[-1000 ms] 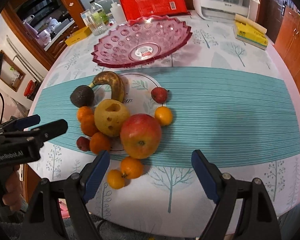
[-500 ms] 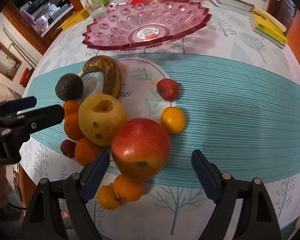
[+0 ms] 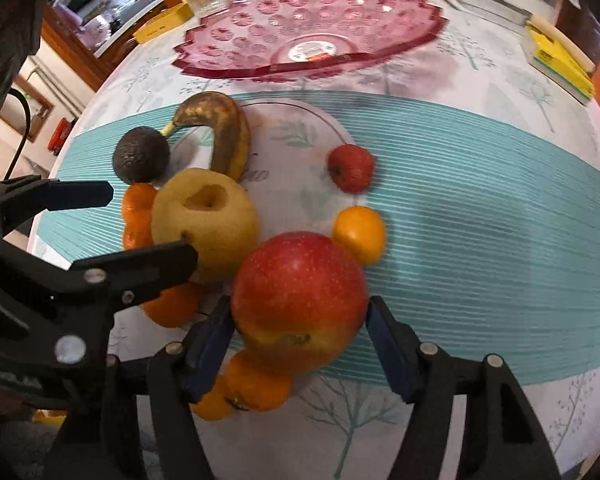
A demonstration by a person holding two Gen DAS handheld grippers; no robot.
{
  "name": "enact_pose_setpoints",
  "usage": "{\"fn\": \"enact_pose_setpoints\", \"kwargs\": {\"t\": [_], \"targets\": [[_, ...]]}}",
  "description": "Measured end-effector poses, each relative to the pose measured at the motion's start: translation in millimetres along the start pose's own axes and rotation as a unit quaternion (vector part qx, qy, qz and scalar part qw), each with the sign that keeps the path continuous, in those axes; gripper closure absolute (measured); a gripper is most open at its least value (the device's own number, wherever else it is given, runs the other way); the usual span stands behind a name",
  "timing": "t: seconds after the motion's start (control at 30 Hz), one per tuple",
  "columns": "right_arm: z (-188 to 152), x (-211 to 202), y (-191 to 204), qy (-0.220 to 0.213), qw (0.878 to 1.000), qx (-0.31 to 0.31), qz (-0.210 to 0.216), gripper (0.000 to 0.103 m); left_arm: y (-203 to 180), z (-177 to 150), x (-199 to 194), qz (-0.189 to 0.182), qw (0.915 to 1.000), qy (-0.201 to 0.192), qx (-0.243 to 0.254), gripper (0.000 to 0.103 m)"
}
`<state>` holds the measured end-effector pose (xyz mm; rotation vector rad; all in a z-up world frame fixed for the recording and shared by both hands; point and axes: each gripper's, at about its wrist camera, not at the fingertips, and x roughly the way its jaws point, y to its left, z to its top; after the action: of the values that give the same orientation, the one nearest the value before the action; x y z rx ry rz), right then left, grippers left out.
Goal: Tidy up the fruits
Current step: 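Grasp the yellow pear with the left tool while the right tool grasps the red apple, then lift the pear with the left tool while the right tool carries the apple toward the pink bowl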
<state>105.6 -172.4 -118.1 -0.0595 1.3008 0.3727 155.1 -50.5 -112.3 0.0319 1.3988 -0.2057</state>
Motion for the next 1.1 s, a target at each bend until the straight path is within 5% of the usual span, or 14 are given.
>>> {"fn": "enact_pose_setpoints", "kwargs": {"t": [0.2, 0.47, 0.63, 0.7, 1.1], "targets": [[-9.5, -7.1, -26.0, -0.004, 0.999, 0.049, -0.009, 0.036, -10.5, 5.4, 17.7, -0.003, 0.9998, 0.019, 0.005, 0.001], [-21.3, -12.8, -38.6, -0.012, 0.997, 0.069, -0.013, 0.036, -30.6, 5.3, 30.1, 0.057, 0.9977, 0.0, 0.037, 0.004], [-22.8, -13.6, -39.2, -0.015, 0.997, 0.072, -0.013, 0.036, -41.7, 4.5, 41.0, 0.102, 0.9926, -0.01, 0.066, 0.02], [-22.4, -13.1, -37.5, -0.016, 0.997, 0.07, -0.016, 0.036, -44.2, 5.0, 43.4, 0.096, 0.993, -0.012, 0.069, 0.029], [-23.7, -24.0, -35.8, -0.025, 0.997, 0.066, -0.021, 0.036, -26.0, -3.5, 9.7, 0.062, 0.9969, -0.037, 0.033, 0.03]]}}
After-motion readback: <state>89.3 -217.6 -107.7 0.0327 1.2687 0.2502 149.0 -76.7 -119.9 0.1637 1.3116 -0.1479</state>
